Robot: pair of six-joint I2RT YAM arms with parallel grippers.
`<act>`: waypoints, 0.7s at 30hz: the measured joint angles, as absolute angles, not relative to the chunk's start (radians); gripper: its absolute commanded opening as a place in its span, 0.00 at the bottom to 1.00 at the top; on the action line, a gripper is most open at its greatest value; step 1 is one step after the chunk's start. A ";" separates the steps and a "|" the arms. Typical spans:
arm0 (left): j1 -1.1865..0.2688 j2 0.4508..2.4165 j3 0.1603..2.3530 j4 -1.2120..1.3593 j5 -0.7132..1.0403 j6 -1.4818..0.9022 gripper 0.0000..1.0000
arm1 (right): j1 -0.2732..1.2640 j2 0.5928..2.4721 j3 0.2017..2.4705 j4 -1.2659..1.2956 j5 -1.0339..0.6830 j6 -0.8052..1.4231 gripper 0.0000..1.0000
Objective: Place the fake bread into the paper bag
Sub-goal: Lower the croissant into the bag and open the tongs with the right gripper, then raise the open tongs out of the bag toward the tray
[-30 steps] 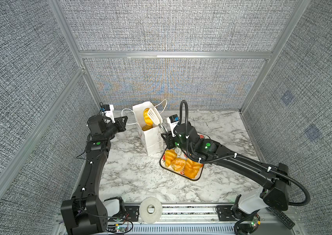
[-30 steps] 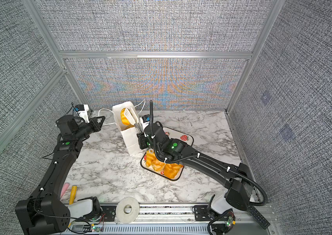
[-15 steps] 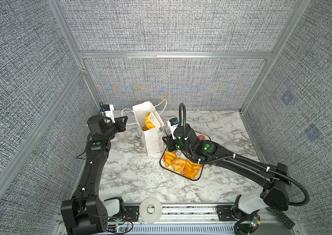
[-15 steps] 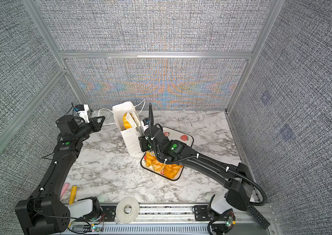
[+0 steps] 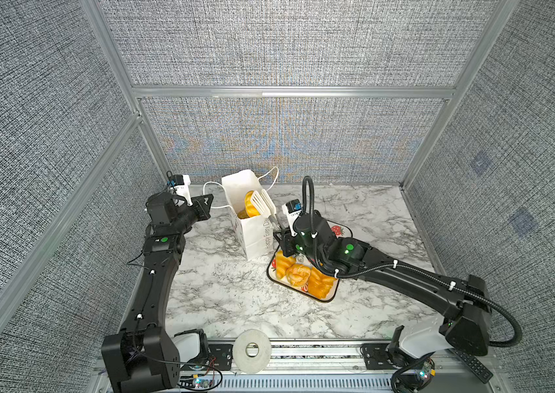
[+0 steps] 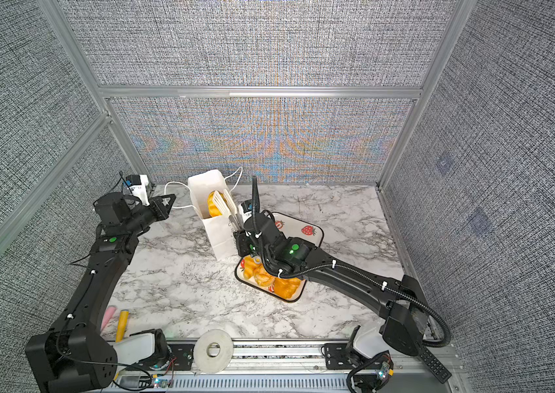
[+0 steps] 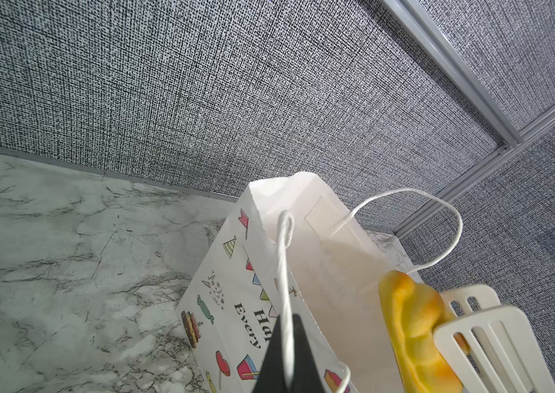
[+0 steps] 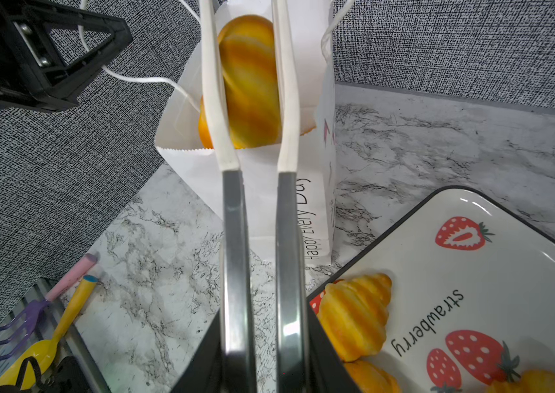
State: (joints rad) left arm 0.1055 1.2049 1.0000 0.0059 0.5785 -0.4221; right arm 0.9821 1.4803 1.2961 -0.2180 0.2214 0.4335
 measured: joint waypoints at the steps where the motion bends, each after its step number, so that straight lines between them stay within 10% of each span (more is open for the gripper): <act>1: 0.105 1.205 1.000 0.006 0.579 -0.422 0.00 | 0.982 1.481 1.296 -0.216 0.221 0.434 0.35; 21: 0.105 1.202 1.000 0.006 0.579 -0.422 0.00 | 0.987 1.483 1.300 -0.205 0.221 0.436 0.46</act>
